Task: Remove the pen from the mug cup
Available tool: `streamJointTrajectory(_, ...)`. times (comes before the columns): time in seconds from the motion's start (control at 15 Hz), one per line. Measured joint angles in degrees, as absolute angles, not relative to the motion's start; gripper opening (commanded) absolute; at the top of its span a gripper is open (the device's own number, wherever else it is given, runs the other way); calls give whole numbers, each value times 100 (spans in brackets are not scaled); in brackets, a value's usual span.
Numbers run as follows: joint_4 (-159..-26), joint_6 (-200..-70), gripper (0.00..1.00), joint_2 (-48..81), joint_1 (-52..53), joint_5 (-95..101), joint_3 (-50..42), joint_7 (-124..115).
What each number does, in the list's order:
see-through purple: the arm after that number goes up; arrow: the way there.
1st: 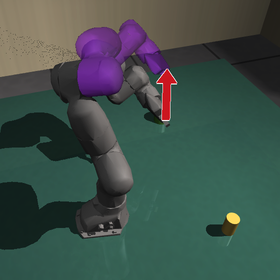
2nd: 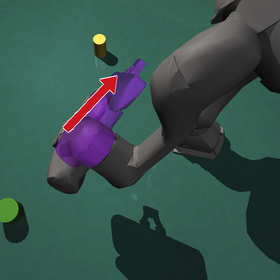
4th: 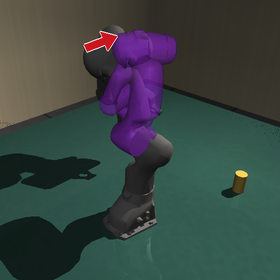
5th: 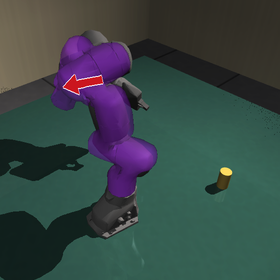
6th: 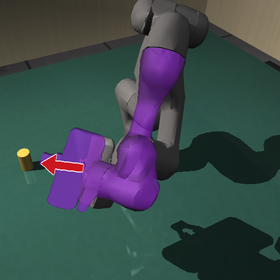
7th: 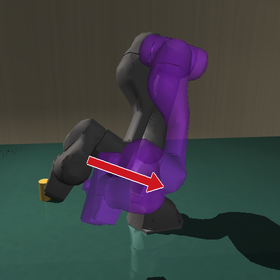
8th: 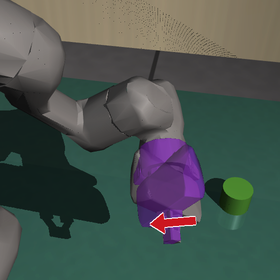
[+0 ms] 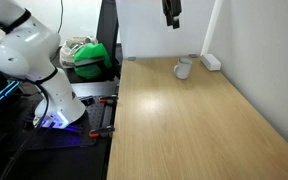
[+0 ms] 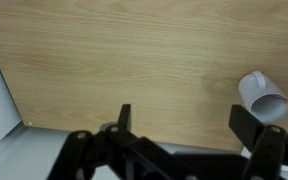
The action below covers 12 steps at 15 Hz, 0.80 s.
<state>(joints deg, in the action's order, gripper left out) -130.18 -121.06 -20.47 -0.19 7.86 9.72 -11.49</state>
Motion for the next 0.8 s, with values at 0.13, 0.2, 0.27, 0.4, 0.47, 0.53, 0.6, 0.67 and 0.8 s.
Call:
streamJointTrajectory(0.13,-13017,-12106,100,-2048,-19,786,972,-1149)
streamJointTrajectory(0.2,-13018,-12106,100,-2048,-19,786,972,-1149)
streamJointTrajectory(0.27,-13018,-12106,100,-2047,-19,786,972,-1149)
streamJointTrajectory(0.4,-13018,-12106,100,-2048,-19,786,972,-1149)
streamJointTrajectory(0.47,-13018,-12106,100,-2047,-19,786,972,-1149)
streamJointTrajectory(0.53,-13018,-12106,100,-2047,-14,786,968,-1149)
streamJointTrajectory(0.6,-13018,-12106,100,-2046,-8,790,966,-1149)
streamJointTrajectory(0.67,-13020,-12139,100,-2043,-3,791,963,-1146)
streamJointTrajectory(0.8,-13045,-12387,100,-2030,7,803,960,-1128)
